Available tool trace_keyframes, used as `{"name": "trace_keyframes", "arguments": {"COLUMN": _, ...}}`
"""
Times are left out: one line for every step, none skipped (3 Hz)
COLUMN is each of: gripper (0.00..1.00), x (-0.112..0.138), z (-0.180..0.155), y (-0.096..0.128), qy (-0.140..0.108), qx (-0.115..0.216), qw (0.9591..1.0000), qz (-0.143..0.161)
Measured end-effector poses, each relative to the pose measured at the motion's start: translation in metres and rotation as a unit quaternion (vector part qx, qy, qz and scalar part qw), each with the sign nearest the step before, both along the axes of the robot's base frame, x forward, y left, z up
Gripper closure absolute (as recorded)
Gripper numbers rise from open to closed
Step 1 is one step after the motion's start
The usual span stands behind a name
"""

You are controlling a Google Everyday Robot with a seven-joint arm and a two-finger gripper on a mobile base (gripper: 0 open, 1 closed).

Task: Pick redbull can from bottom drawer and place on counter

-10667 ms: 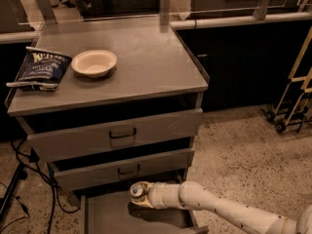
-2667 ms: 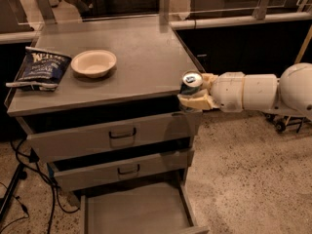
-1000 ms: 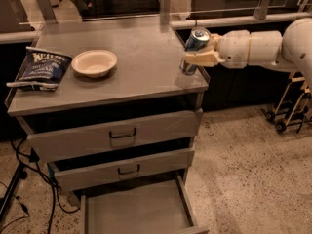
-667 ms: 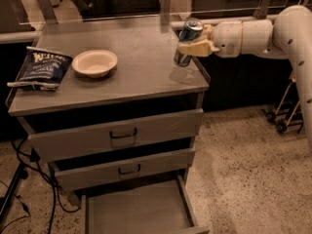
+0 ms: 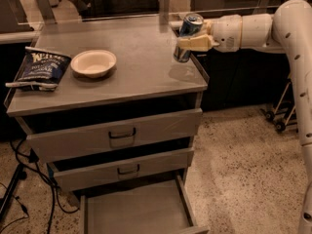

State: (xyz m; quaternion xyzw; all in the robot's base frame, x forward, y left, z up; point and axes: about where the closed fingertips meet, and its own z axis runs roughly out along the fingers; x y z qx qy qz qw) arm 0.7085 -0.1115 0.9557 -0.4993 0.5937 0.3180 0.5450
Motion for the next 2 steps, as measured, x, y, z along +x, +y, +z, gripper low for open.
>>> {"name": "trace_keyframes", "arguments": {"gripper": 1.00, "x": 0.008, "z": -0.009, "y": 0.011, "qy": 0.025, "qx": -0.006, "qw": 0.9994, "qz": 0.022}}
{"name": "trace_keyframes", "arguments": {"gripper": 1.00, "x": 0.010, "z": -0.027, "y": 0.025, "qy": 0.061, "qx": -0.023, "qw": 0.9965, "qz": 0.052}}
